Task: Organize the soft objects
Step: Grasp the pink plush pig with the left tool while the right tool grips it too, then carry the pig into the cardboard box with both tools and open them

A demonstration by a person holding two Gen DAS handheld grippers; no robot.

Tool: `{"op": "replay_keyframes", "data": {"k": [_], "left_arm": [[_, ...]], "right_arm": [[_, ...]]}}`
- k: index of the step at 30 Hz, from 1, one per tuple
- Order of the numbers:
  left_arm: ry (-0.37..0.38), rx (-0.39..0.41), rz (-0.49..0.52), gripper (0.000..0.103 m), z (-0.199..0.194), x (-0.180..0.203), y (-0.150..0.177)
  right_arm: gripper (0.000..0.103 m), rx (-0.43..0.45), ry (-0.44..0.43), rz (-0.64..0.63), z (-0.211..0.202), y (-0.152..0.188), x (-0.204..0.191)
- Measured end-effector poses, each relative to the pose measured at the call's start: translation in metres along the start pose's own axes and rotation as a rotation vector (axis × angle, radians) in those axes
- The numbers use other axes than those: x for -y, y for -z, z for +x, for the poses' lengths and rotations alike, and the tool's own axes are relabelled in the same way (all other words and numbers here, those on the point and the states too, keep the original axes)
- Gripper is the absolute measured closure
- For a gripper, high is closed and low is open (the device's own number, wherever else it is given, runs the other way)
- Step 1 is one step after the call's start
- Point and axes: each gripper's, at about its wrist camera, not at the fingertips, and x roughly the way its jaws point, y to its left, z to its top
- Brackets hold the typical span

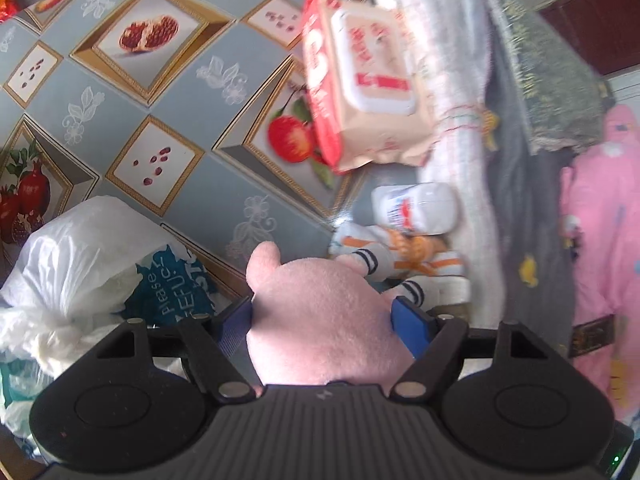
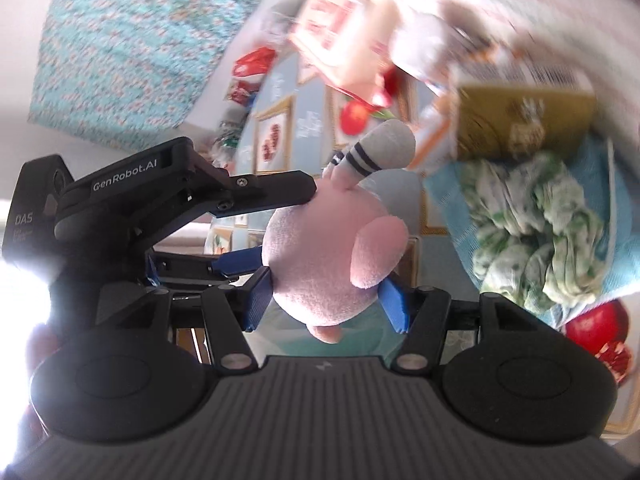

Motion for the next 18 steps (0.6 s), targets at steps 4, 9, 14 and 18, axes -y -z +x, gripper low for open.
{"op": "replay_keyframes", "data": {"k": [4, 9, 14, 18], "left_arm": [[0.046, 0.054, 0.014, 0.027, -0.032, -0.002, 0.008], [0.077, 0.123, 0.014, 0.027, -0.074, -0.017, 0.018], [0.094, 0.198, 0.001, 0.027, -0.128, -0.043, 0.028], [0.086, 0.263, -0.035, 0.026, -0.178, -0.077, 0.039]], "right_arm": [[0.046, 0.030, -0.016, -0.084, -0.019, 0.006, -0.027], [0.046, 0.056, -0.038, -0.163, -0.031, 0.025, -0.067], [0.046, 0.050, -0.068, -0.259, -0.036, 0.046, -0.123], [0.046, 0.013, -0.116, -0.341, -0.028, 0.066, -0.176]]}}
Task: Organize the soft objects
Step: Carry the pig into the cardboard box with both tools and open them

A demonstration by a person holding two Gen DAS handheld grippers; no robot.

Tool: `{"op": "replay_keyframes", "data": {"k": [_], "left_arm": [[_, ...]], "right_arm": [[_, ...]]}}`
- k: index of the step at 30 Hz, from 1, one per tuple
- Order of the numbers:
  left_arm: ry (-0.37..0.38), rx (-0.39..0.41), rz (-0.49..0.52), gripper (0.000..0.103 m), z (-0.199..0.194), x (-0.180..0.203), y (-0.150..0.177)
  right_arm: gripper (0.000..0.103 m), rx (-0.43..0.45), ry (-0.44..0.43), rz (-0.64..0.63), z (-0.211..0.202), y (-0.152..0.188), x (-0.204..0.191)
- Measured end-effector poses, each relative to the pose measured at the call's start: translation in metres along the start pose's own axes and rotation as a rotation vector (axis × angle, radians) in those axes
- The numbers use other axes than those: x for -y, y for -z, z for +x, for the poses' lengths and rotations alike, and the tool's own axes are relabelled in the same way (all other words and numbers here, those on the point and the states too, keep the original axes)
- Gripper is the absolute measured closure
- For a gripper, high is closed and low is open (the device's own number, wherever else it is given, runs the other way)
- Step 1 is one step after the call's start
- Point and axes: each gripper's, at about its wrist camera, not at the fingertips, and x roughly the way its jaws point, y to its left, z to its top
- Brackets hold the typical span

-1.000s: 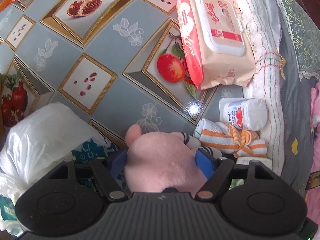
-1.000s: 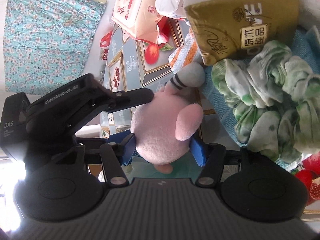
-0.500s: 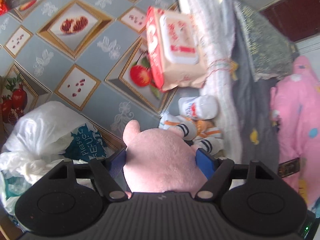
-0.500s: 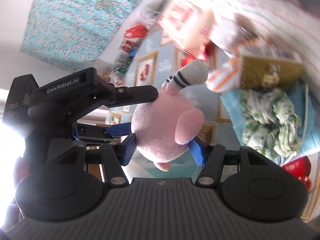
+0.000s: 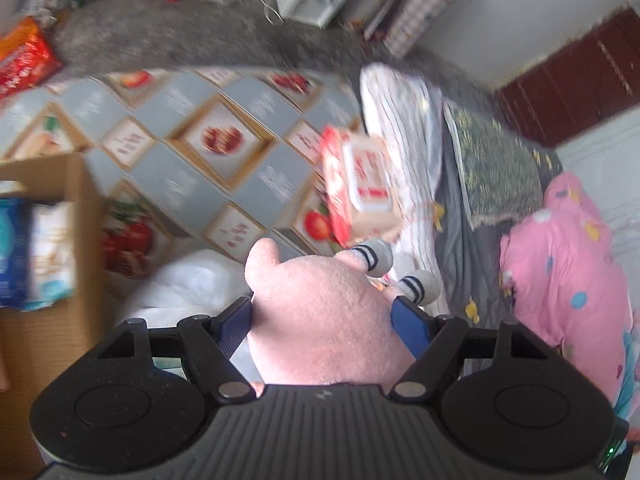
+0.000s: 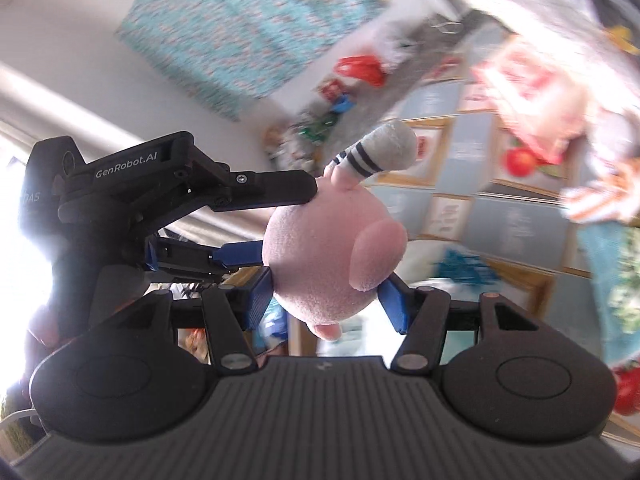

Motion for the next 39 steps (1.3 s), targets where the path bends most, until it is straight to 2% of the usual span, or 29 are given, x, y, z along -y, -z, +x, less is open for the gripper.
{"op": "replay_keyframes", "data": {"k": [4, 8, 13, 18, 23, 30, 35, 39], "left_arm": [[-0.038, 0.073, -0.060, 0.026, -0.052, -0.044, 0.003], [-0.094, 0.133, -0.152, 0.026, -0.094, -0.099, 0.011], [-0.146, 0.158, -0.304, 0.026, -0.115, -0.174, 0.032], [-0.153, 0.148, -0.447, 0.026, -0.101, -0.240, 0.053], [-0.151, 0.106, -0.530, 0.027, -0.075, -0.277, 0.064], [-0.139, 0.051, -0.560, 0.025, -0.045, -0.308, 0.073], [-0.140, 0.052, -0.574, 0.025, -0.051, -0.323, 0.079], [-0.141, 0.064, -0.591, 0.025, -0.061, -0.335, 0.084]], "right_arm": [[0.046, -0.062, -0.074, -0.059, 0.028, 0.007, -0.053], [0.046, -0.162, -0.150, -0.097, 0.069, 0.023, -0.097], [0.047, -0.332, -0.170, -0.121, 0.123, 0.048, -0.137], [0.047, -0.478, -0.073, -0.178, 0.162, 0.070, -0.158], [0.048, -0.564, 0.029, -0.249, 0.188, 0.090, -0.175], [0.049, -0.591, 0.188, -0.361, 0.217, 0.104, -0.174], [0.049, -0.594, 0.255, -0.386, 0.233, 0.103, -0.167], [0.049, -0.565, 0.352, -0.492, 0.235, 0.099, -0.176]]}}
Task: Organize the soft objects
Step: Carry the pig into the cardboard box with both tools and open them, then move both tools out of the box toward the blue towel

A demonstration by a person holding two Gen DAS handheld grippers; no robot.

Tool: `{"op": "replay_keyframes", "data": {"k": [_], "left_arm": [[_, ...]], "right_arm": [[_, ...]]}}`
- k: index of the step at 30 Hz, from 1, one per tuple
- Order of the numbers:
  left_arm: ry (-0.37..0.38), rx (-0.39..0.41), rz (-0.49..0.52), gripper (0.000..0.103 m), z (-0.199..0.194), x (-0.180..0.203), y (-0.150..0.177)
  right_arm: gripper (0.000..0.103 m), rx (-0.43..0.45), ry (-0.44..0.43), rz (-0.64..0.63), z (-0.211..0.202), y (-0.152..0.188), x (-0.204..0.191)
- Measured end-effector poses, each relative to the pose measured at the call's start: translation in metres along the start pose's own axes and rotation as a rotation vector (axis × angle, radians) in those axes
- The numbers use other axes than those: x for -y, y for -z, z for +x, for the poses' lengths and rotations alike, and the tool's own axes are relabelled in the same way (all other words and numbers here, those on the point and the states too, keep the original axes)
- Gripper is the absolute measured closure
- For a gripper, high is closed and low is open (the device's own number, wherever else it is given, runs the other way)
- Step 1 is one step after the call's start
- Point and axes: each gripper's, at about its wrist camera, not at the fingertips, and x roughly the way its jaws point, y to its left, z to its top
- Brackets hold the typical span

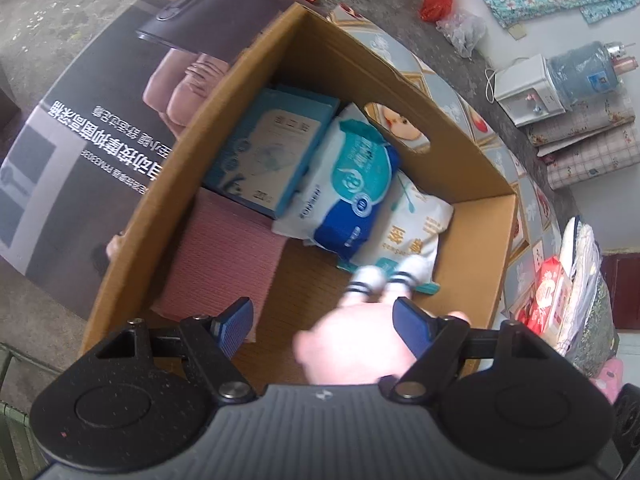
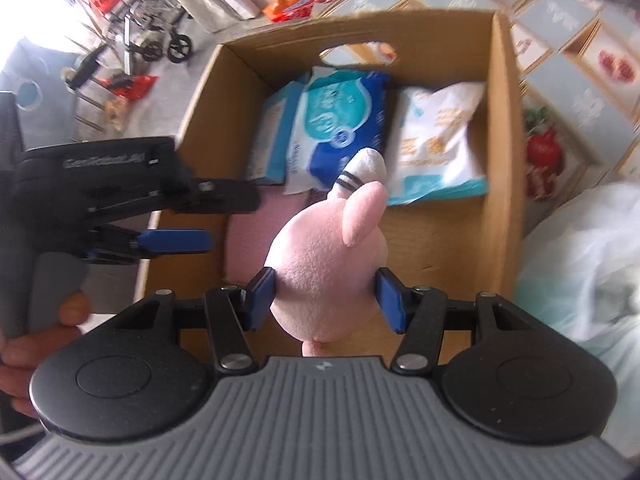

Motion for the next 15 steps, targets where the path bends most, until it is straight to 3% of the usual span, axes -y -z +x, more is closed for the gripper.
{"op": "replay_keyframes", "data": {"k": [2, 4, 10, 15], "left_arm": [[-0.001, 0.005, -0.013, 0.025, -0.003, -0.006, -0.002], [-0.006, 0.013, -0.010, 0.025, -0.006, -0.009, -0.003], [-0.031, 0.022, -0.006, 0.025, -0.012, -0.020, -0.006], [-0.019, 0.034, -0.004, 0.025, -0.017, -0.023, -0.010]], "right_arm": [[0.048, 0.004, 0.096, -0.083, 0.000, -0.001, -0.014], [0.046, -0.001, 0.139, -0.128, 0.011, -0.004, -0.023], [0.044, -0.019, 0.071, -0.144, 0.033, -0.004, -0.041], [0.043, -0.009, -0.045, -0.107, 0.028, 0.000, -0.039]]}}
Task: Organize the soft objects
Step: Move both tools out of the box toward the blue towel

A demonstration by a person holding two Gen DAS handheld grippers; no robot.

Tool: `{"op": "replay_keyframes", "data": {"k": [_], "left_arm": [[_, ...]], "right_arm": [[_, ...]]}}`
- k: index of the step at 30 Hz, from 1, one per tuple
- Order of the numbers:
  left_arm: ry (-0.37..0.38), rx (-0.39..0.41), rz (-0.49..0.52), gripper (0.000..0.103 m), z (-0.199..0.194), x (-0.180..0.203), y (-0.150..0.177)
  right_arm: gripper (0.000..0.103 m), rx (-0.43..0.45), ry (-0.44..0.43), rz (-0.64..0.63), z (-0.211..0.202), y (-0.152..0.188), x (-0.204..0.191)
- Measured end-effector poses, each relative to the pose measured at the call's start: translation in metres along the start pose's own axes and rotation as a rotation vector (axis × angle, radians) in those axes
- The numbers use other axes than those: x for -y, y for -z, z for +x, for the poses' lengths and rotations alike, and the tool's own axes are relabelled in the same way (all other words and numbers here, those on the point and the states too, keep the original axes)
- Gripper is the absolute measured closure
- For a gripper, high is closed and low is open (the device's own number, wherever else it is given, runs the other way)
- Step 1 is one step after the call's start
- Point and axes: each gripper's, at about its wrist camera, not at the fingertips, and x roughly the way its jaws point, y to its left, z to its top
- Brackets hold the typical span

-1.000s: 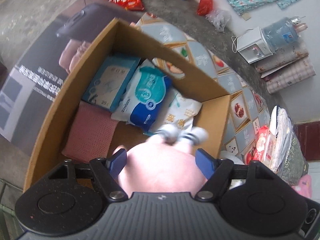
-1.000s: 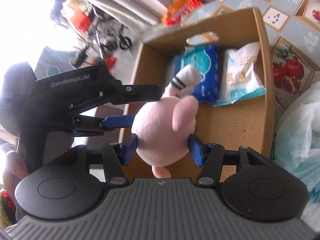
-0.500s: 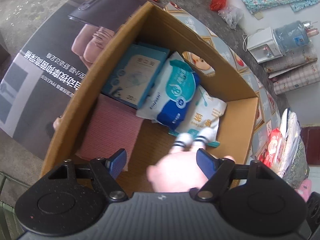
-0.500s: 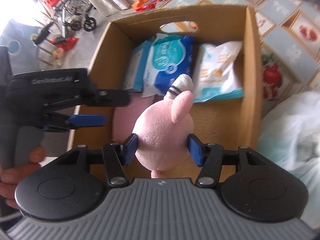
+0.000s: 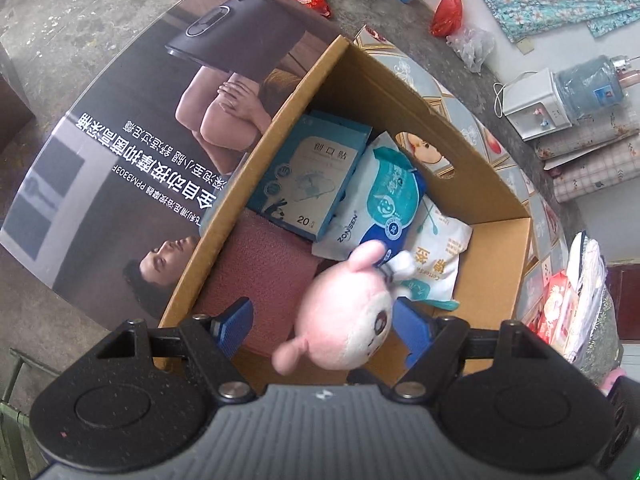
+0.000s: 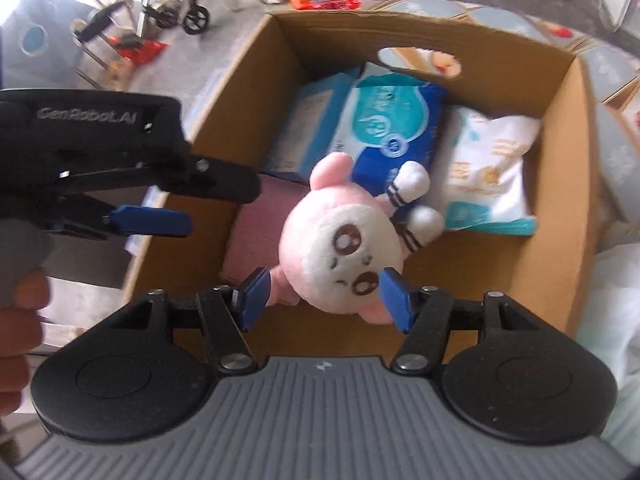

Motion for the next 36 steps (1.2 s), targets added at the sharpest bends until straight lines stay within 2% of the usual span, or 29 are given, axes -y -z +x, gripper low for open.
{"op": "replay_keyframes", "data": {"k": [4, 8, 15, 20, 22, 26, 30, 36], "left_arm": [[0.000, -0.001, 0.032, 0.025, 0.001, 0.007, 0.000], [-0.022, -0.012, 0.120, 0.025, 0.009, 0.022, 0.005], [-0.164, -0.031, 0.276, 0.026, 0.032, 0.051, 0.014], [-0.143, 0.004, 0.320, 0.025, 0.023, 0.071, 0.022], [-0.142, 0.028, 0.347, 0.021, 0.016, 0.083, 0.027], [-0.117, 0.066, 0.397, 0.019, 0.006, 0.113, 0.037], [-0.088, 0.077, 0.456, 0.019, 0.006, 0.154, 0.049], [-0.009, 0.070, 0.546, 0.019, 0.020, 0.225, 0.082]], "right_arm": [[0.043, 0.024, -0.007, 0.026, -0.009, 0.003, 0.009], [0.043, 0.073, -0.022, 0.067, -0.029, 0.010, 0.021], [0.043, 0.150, -0.074, 0.178, -0.059, 0.029, 0.054], [0.043, 0.232, -0.158, 0.272, -0.075, 0.047, 0.081], [0.043, 0.260, -0.197, 0.327, -0.082, 0.053, 0.093], [0.042, 0.342, -0.241, 0.424, -0.103, 0.068, 0.122], [0.042, 0.404, -0.240, 0.503, -0.125, 0.091, 0.156], [0.042, 0.438, -0.177, 0.617, -0.162, 0.147, 0.217]]}}
